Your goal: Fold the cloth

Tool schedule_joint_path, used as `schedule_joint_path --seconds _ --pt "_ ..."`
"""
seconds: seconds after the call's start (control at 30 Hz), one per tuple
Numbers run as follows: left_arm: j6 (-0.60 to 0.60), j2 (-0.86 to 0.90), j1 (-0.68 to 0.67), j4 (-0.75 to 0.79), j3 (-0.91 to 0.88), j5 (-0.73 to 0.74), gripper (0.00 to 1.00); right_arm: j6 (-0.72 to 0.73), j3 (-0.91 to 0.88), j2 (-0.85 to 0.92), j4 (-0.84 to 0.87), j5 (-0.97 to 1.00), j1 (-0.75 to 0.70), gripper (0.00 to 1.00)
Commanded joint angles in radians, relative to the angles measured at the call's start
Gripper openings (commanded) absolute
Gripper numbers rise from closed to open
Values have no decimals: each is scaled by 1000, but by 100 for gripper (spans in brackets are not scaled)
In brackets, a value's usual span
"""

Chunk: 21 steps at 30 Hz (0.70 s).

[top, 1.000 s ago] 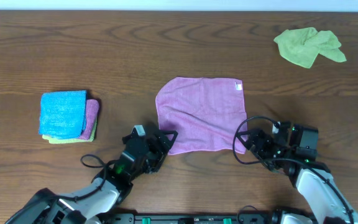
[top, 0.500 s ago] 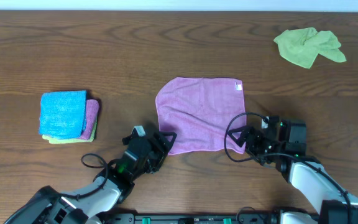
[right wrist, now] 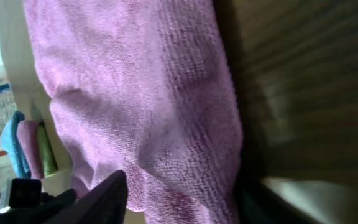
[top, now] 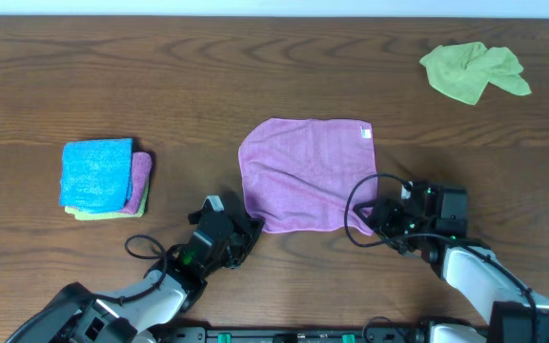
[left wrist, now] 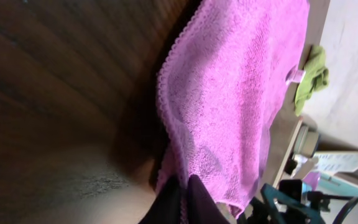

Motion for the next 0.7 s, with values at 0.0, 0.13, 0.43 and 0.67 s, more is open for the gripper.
schedule_joint_path --seconds 0.0,0.13,0.43,0.67 --pt "10 5 -1 0 -4 5 6 -9 -45 33 -27 90 14 47" --pt "29 5 -1 -4 -4 5 6 -32 -39 26 -27 82 14 24" --pt "98 5 22 -11 -4 41 6 -79 -14 -64 -130 111 14 1" --pt "161 5 87 -26 -4 144 6 -159 66 -101 -308 150 14 3"
